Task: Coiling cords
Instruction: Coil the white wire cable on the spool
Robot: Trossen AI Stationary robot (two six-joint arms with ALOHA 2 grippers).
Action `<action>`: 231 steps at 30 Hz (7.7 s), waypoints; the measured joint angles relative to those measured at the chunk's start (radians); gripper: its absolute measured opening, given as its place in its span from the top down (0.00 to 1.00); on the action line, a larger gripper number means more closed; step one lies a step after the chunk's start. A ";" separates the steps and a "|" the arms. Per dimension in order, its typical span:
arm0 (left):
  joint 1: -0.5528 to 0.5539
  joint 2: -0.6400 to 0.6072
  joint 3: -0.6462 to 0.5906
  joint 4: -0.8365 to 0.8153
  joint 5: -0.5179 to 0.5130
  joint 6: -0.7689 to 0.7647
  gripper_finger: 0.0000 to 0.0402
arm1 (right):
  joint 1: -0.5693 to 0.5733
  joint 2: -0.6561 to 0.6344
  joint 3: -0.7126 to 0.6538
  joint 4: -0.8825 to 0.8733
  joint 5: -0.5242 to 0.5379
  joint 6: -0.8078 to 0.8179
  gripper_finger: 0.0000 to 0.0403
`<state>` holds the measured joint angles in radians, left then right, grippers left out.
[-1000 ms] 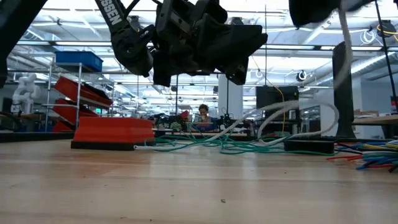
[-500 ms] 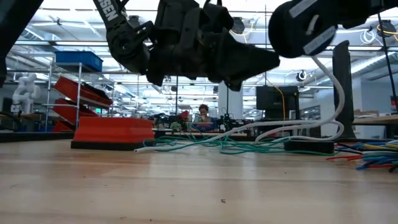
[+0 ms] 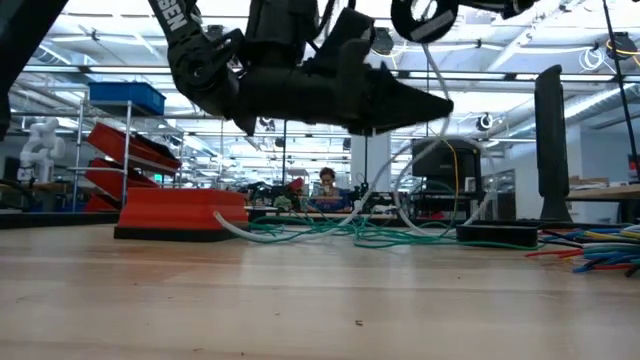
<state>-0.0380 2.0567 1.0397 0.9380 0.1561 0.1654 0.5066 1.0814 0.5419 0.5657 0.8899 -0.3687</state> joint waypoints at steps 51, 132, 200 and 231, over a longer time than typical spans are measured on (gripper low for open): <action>0.012 0.038 0.187 -0.009 -0.507 0.129 0.82 | -0.080 0.001 0.000 0.488 0.125 -0.298 1.00; 0.031 -0.210 0.331 -0.744 -0.533 0.219 0.98 | 0.143 -0.057 0.001 -0.123 0.368 0.160 1.00; 0.072 -0.078 0.262 -0.345 -0.346 0.021 0.83 | -0.062 -0.165 0.000 0.436 0.253 -0.416 1.00; 0.056 -0.078 0.309 -0.440 -0.315 0.051 0.99 | -0.122 -0.150 0.000 0.054 0.345 -0.133 1.00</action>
<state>0.0176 1.9789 1.3487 0.4983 -0.1593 0.2167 0.3850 0.9318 0.5423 0.6194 1.2354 -0.5013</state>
